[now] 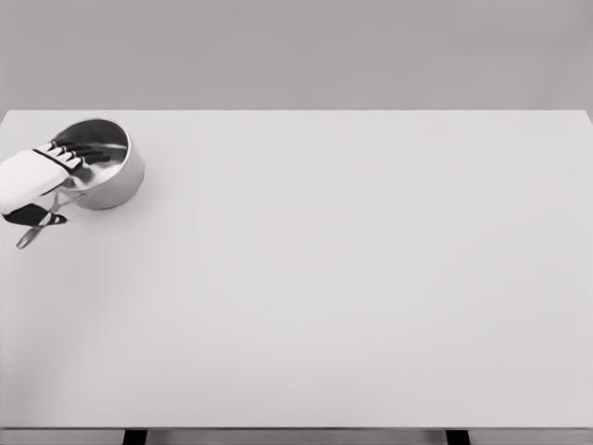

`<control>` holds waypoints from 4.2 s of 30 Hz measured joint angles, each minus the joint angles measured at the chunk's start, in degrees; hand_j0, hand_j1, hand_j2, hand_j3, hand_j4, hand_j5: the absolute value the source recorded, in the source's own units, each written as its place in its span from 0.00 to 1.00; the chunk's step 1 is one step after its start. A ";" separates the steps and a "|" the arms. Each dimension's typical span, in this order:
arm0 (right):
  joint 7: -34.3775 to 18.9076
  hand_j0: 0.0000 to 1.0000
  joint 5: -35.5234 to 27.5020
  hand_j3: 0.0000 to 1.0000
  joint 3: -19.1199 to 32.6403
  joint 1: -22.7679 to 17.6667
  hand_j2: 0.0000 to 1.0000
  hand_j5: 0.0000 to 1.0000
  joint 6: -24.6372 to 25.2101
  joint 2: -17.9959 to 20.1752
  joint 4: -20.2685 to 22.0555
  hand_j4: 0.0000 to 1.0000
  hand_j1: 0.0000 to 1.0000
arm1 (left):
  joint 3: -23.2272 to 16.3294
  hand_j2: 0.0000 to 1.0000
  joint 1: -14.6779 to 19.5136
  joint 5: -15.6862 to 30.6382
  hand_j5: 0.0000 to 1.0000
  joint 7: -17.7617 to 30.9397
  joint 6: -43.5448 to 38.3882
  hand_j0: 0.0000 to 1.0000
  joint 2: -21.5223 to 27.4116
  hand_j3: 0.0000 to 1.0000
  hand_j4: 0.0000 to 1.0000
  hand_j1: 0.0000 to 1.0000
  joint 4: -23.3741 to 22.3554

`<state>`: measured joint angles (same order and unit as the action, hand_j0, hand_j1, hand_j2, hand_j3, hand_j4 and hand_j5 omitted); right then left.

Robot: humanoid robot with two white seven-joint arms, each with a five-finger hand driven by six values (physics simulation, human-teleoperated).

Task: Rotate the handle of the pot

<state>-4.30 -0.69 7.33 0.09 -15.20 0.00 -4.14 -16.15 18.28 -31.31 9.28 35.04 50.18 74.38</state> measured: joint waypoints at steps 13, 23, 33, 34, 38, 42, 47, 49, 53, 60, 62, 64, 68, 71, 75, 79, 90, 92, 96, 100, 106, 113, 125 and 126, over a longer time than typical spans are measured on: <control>0.00 1.00 0.00 1.00 -0.03 0.00 1.00 1.00 0.00 0.00 0.00 1.00 1.00 | 4.61 1.00 0.70 -2.81 1.00 -0.02 0.00 1.00 0.57 1.00 1.00 1.00 -5.64; 0.00 1.00 0.00 1.00 -0.05 0.00 1.00 1.00 0.00 0.00 0.00 1.00 1.00 | 6.25 1.00 4.39 -6.06 1.00 -0.02 -0.01 1.00 -0.16 1.00 1.00 1.00 -11.34; 0.00 1.00 0.00 1.00 -0.05 0.00 1.00 1.00 0.00 0.00 0.00 1.00 1.00 | 6.34 1.00 5.98 -8.98 1.00 -0.01 0.01 1.00 -1.97 1.00 1.00 1.00 -15.06; 0.00 1.00 0.00 1.00 -0.05 0.00 1.00 1.00 0.00 0.00 0.00 1.00 1.00 | 6.34 1.00 6.41 -9.10 1.00 -0.02 0.00 1.00 -2.07 1.00 1.00 1.00 -15.24; 0.00 1.00 0.00 1.00 -0.05 0.00 1.00 1.00 0.00 0.00 0.00 1.00 1.00 | 6.35 1.00 7.03 -9.36 1.00 -0.02 0.00 1.00 -2.33 1.00 1.00 1.00 -16.19; 0.00 1.00 0.00 1.00 -0.05 0.00 1.00 1.00 0.00 0.00 0.00 1.00 1.00 | 6.20 1.00 7.03 -9.45 1.00 0.02 0.01 1.00 -2.91 1.00 1.00 1.00 -16.95; 0.00 1.00 0.00 1.00 -0.05 0.00 1.00 1.00 0.00 0.00 0.00 1.00 1.00 | 5.89 1.00 7.91 -11.12 1.00 0.06 0.01 1.00 -5.49 1.00 1.00 1.00 -16.88; 0.00 1.00 0.00 1.00 -0.05 0.00 1.00 1.00 0.00 0.00 0.00 1.00 1.00 | 5.86 1.00 8.00 -11.29 1.00 0.07 0.01 1.00 -5.97 1.00 1.00 1.00 -16.69; 0.00 1.00 0.00 1.00 -0.05 0.00 1.00 1.00 0.00 0.00 0.00 1.00 1.00 | 5.86 1.00 9.32 -11.73 1.00 0.07 0.00 1.00 -6.27 1.00 1.00 1.00 -16.83; 0.00 1.00 0.00 1.00 -0.05 0.00 1.00 1.00 0.00 0.00 0.00 1.00 1.00 | 5.88 1.00 10.20 -13.40 1.00 0.02 0.01 1.00 -6.50 1.00 1.00 1.00 -17.42; 0.00 1.00 0.00 1.00 -0.05 0.00 1.00 1.00 0.00 0.00 0.00 1.00 1.00 | 5.89 1.00 10.90 -13.69 1.00 0.00 0.00 1.00 -6.53 1.00 1.00 1.00 -17.66; 0.00 1.00 0.00 1.00 -0.05 0.00 1.00 1.00 0.00 0.00 0.00 1.00 1.00 | 5.90 1.00 12.21 -14.09 1.00 -0.02 0.00 1.00 -6.58 1.00 1.00 1.00 -18.97; 0.00 1.00 0.00 1.00 -0.05 0.00 1.00 1.00 0.00 0.00 0.00 1.00 1.00 | 5.90 1.00 12.57 -15.30 1.00 -0.08 0.01 1.00 -6.94 1.00 1.00 1.00 -20.89; 0.00 1.00 0.00 1.00 -0.05 0.00 1.00 1.00 0.00 0.00 0.00 1.00 1.00 | 5.94 1.00 12.66 -15.55 1.00 -0.09 0.01 1.00 -6.93 1.00 1.00 1.00 -21.52; 0.00 1.00 0.00 1.00 -0.05 0.00 1.00 1.00 0.00 0.00 0.00 1.00 1.00 | 5.92 1.00 13.80 -15.70 1.00 -0.16 0.01 1.00 -6.83 1.00 1.00 1.00 -23.05; 0.00 1.00 0.00 1.00 -0.05 0.00 1.00 1.00 0.00 0.00 0.00 1.00 1.00 | 5.90 1.00 14.85 -15.82 1.00 -0.18 0.01 1.00 -6.77 1.00 1.00 1.00 -24.02; 0.00 1.00 0.00 1.00 -0.05 0.00 1.00 1.00 0.00 0.00 0.00 1.00 1.00 | 5.89 1.00 16.00 -16.94 1.00 -0.28 0.01 1.00 -7.65 1.00 1.00 1.00 -25.40; 0.00 1.00 0.00 1.00 -0.05 0.00 1.00 1.00 0.00 0.00 0.00 1.00 1.00 | 5.86 1.00 16.61 -17.19 1.00 -0.28 0.00 1.00 -7.79 1.00 1.00 1.00 -25.51; 0.00 1.00 0.00 1.00 -0.05 0.00 1.00 1.00 0.00 0.00 0.00 1.00 1.00 | 5.82 1.00 17.23 -18.29 1.00 -0.28 0.01 1.00 -8.71 1.00 1.00 1.00 -25.90; 0.00 1.00 0.00 1.00 -0.05 0.00 1.00 1.00 0.00 0.00 0.00 1.00 1.00 | 5.79 1.00 18.02 -18.81 1.00 -0.28 0.01 1.00 -9.31 1.00 1.00 1.00 -26.08; 0.00 1.00 0.00 1.00 -0.05 0.00 1.00 1.00 0.00 0.00 0.00 1.00 1.00 | 5.79 1.00 19.25 -20.09 1.00 -0.28 0.01 1.00 -9.65 1.00 1.00 1.00 -26.22; 0.00 1.00 0.00 1.00 -0.05 0.00 1.00 1.00 0.00 0.00 0.00 1.00 1.00 | 5.78 1.00 20.21 -21.36 1.00 -0.36 0.01 1.00 -9.70 1.00 1.00 1.00 -27.80; 0.00 1.00 0.00 1.00 -0.05 -0.18 1.00 1.00 0.00 0.00 0.00 1.00 1.00 | 5.78 1.00 22.32 -21.84 1.00 -0.37 0.01 1.00 -9.64 1.00 1.00 1.00 -29.40; 0.00 1.00 0.00 1.00 -0.05 -0.18 1.00 1.00 0.00 0.00 0.00 1.00 1.00 | 5.78 1.00 22.32 -21.94 1.00 -0.37 0.01 1.00 -9.64 1.00 1.00 1.00 -29.83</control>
<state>-4.30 -0.69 7.28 -0.09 -15.20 0.00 -4.14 -10.37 40.61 -53.24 8.91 35.05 40.54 44.55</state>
